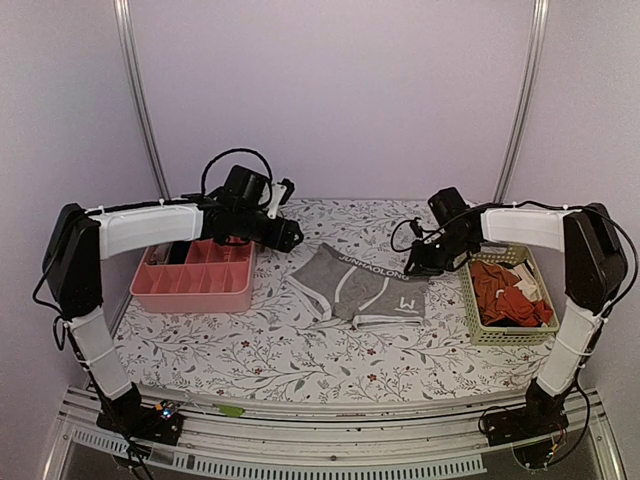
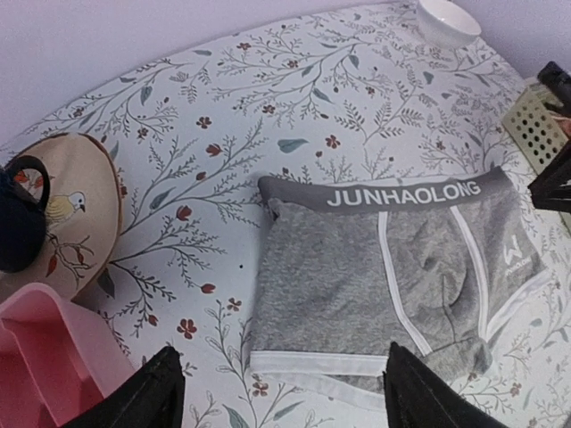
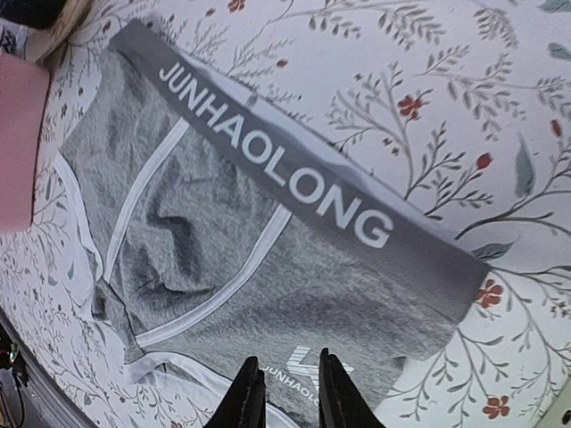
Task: Roll the underwear
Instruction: Rotate the underwear at the center of the board.
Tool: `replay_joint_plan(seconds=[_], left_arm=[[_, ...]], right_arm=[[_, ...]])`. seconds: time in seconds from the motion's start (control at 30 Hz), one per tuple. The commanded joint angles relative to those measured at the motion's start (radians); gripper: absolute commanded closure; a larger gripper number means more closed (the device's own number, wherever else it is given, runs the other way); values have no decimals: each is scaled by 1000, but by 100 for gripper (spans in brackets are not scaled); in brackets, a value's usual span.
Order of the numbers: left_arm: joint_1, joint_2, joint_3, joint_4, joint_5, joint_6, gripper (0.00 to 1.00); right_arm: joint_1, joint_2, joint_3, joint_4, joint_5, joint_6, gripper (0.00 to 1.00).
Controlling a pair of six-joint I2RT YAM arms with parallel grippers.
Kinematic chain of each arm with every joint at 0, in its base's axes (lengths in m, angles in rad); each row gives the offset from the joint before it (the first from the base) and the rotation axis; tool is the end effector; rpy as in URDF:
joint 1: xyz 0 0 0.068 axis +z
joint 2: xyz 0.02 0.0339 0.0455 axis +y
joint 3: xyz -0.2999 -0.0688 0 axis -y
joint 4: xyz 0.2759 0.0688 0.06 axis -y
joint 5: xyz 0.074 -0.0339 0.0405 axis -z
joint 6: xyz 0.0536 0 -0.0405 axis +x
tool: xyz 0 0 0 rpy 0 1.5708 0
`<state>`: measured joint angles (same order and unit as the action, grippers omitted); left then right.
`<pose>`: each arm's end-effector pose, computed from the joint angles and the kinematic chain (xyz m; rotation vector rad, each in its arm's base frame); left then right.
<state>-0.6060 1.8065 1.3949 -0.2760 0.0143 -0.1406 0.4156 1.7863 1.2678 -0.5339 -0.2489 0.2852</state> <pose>0.3822 -0.2658 0.2687 0.5360 2.2282 -0.4104 0.3752 0.1800 0.2124 -0.2638 2.6729 0.5598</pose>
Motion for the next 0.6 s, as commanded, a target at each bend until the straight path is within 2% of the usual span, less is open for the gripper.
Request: replay_joint_plan(seconds=[0.0,0.2,0.4,0.5,0.57], left_arm=[[-16,-42,-57,4,85,16,23],[-21,-70,-98,7,98,12,23],[-24,-94,-133,-8,105,25,23],[-27,-107,-142,-30,104,36,23],[-30,-115,-150,-40,102,44,23]], right_arm=[[71,53,-37,-11,-115,-74,80],[108,110,-108,-3,-111,-87,88],[194,134,-188,-39,-155,-101,89],[306,112,-205,-94,-283,-104,88],[391,99,-174,-149,-434,-122,87]])
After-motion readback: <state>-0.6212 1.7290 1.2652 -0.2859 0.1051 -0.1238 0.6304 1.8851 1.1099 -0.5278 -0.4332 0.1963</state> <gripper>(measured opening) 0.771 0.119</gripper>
